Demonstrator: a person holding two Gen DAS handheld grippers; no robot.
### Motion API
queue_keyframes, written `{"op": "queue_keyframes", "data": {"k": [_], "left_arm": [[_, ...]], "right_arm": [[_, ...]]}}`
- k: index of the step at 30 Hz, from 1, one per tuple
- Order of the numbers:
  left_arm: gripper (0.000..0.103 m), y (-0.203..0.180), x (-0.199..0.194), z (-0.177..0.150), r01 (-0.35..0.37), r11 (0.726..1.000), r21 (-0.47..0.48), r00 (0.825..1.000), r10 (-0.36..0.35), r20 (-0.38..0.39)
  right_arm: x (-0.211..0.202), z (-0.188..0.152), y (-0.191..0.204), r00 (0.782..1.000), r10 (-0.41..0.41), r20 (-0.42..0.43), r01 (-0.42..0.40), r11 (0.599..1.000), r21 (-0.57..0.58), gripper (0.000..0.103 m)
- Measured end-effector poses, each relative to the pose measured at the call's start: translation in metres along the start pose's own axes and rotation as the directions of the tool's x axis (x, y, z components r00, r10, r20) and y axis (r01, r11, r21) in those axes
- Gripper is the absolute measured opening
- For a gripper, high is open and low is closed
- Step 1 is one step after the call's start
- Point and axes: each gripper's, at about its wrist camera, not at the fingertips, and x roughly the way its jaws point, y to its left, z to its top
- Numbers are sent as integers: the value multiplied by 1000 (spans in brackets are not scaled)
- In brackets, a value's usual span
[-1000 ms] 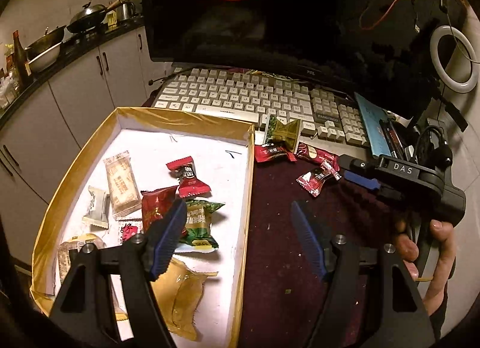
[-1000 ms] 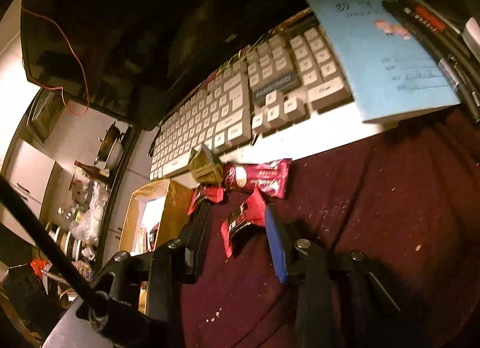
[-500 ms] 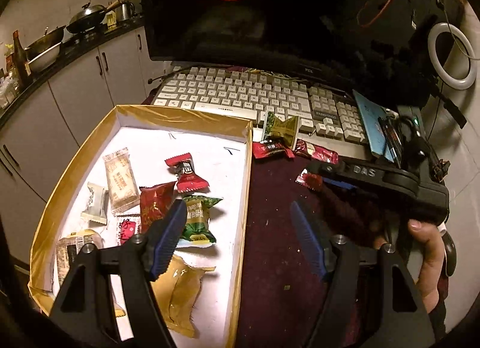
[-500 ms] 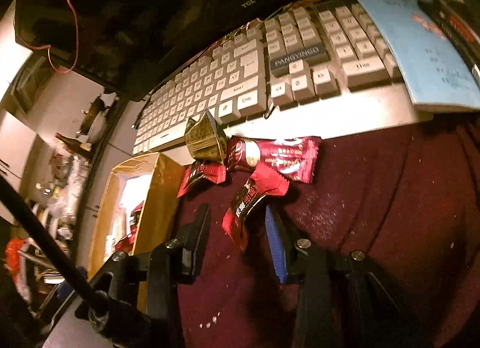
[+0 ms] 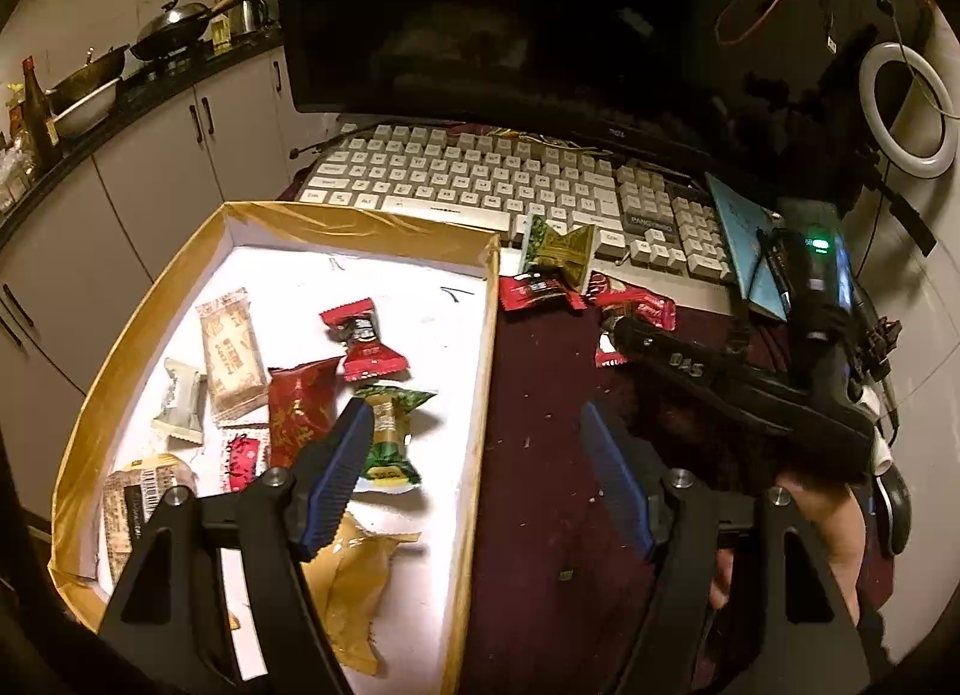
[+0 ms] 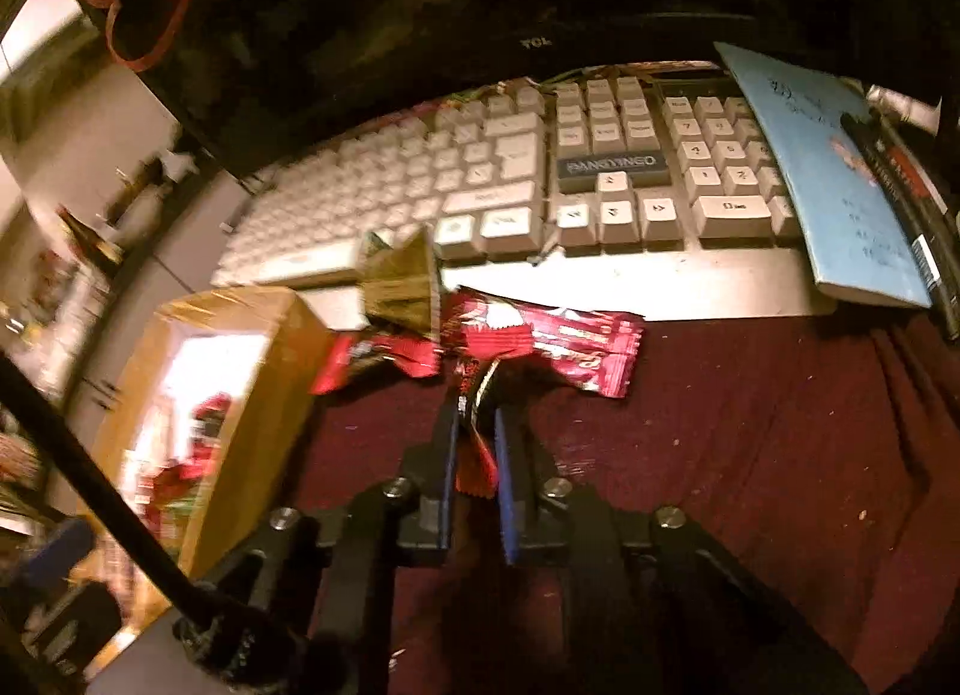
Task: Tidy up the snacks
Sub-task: 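Grasp a red candy wrapper on the cloth with the right gripper, then grasp the green-gold pouch with the left gripper while the right holds the red candy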
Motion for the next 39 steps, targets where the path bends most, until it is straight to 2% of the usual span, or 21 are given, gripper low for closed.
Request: {"op": "queue_keyframes", "data": {"k": [3,5,11,13,15,18,22,25,28,29,32,35,37,39], "left_arm": [[72,-6,5,10,34,999,-9,999,-34,-19],[72,-12,12,19,30,1000,-5,999,-30,-28],[72,-37,57,52,54,998,21,992,-51,-116],[72,-40,77,66,64,998,-4,985,-64,-162],[72,-39,94,79,60,997,-45,983,-67,-172],[71,-40,120,98,5,998,-64,984,-17,-180],[70,-44,149,108,-74,996,-50,974,61,-217],[71,-50,156,107,-107,994,-27,970,98,-224],[69,-58,150,100,-143,989,22,958,144,-249],[69,-61,144,99,-149,988,29,959,151,-241],[69,-65,131,103,-126,991,36,966,131,-221],[69,-71,121,109,-139,989,48,971,146,-188],[69,-77,123,111,-88,995,49,977,96,-191],[69,-82,135,111,-59,996,68,973,72,-220]], "right_arm": [[-21,5,-16,996,43,75,-47,997,56,6],[-32,7,-32,989,92,117,-106,988,113,6],[-56,7,-58,976,49,212,-92,976,197,6],[-56,8,-63,976,61,208,-108,969,224,6],[-53,9,-67,978,76,194,-123,963,242,6],[-50,10,-64,980,71,185,-115,965,237,6],[-44,11,-60,982,78,174,-118,966,230,6],[-42,12,-57,982,80,169,-117,968,222,6],[-44,10,-57,983,79,168,-115,969,217,6],[-42,10,-57,984,79,162,-114,969,217,6],[-41,10,-57,984,81,161,-115,969,219,6],[-42,11,-60,983,71,171,-109,967,228,6],[-44,12,-64,982,69,176,-111,964,243,6],[-45,12,-66,982,66,180,-111,961,254,6]]}}
